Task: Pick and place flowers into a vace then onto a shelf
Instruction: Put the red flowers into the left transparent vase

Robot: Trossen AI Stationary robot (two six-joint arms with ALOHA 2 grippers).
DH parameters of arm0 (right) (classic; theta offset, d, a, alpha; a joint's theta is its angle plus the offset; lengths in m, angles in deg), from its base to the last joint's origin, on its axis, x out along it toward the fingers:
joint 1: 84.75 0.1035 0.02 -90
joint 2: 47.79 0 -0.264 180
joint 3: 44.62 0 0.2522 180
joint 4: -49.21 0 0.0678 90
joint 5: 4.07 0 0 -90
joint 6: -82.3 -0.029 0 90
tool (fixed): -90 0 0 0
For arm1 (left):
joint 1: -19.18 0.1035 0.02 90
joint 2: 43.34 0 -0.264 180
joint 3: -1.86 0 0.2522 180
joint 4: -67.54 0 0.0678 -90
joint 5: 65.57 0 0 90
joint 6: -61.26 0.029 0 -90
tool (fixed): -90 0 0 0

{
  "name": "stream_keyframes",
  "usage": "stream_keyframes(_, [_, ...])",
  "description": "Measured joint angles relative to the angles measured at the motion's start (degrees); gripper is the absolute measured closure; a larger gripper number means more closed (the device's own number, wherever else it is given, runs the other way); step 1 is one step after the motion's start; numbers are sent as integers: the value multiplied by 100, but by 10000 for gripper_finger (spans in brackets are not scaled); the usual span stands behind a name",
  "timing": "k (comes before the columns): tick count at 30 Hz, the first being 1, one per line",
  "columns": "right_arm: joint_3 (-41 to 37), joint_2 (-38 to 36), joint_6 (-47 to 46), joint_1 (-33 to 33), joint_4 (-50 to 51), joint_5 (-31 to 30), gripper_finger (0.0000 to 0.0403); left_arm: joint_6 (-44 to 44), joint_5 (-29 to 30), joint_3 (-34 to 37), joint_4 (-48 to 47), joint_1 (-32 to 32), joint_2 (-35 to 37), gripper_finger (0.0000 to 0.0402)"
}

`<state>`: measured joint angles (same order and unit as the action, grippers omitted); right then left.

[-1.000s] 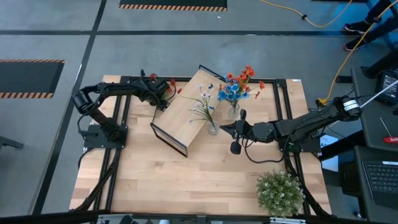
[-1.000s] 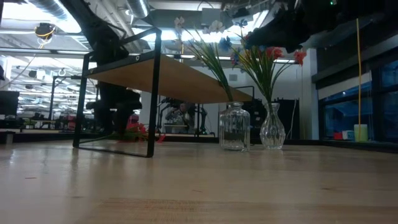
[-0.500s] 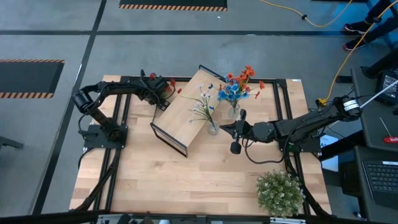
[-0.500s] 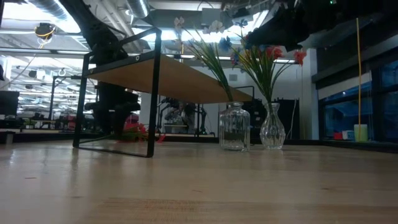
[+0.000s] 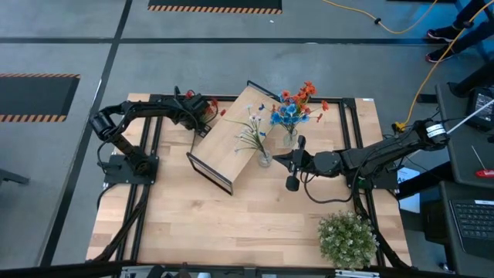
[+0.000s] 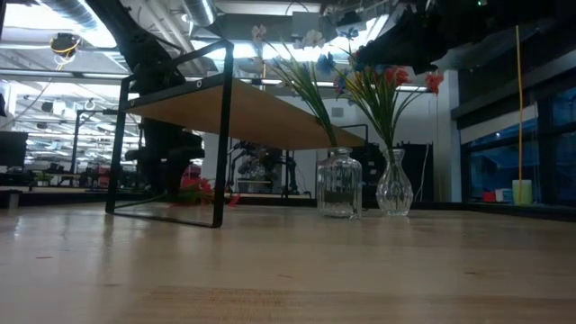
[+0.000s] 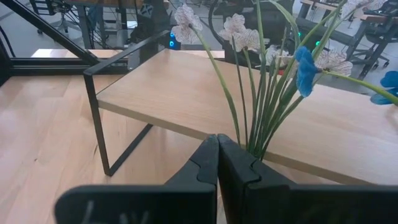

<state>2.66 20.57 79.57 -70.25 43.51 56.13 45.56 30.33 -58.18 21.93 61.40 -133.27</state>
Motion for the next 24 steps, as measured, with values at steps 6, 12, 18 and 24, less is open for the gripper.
stream_keyframes(6, [0, 0, -1, 0, 0, 0, 398, -3, 119, 0, 32, -4, 0, 221])
stream_keyframes(12, [0, 0, -3, 0, 2, 0, 398, 16, 78, -13, 109, -4, -326, 221])
stream_keyframes(18, [0, 0, -14, 0, 4, -1, 398, 82, 109, -26, 165, -7, -455, 223])
stream_keyframes(24, [0, 0, -127, -1, 8, -1, 398, 157, 145, 2, 224, 0, -278, 240])
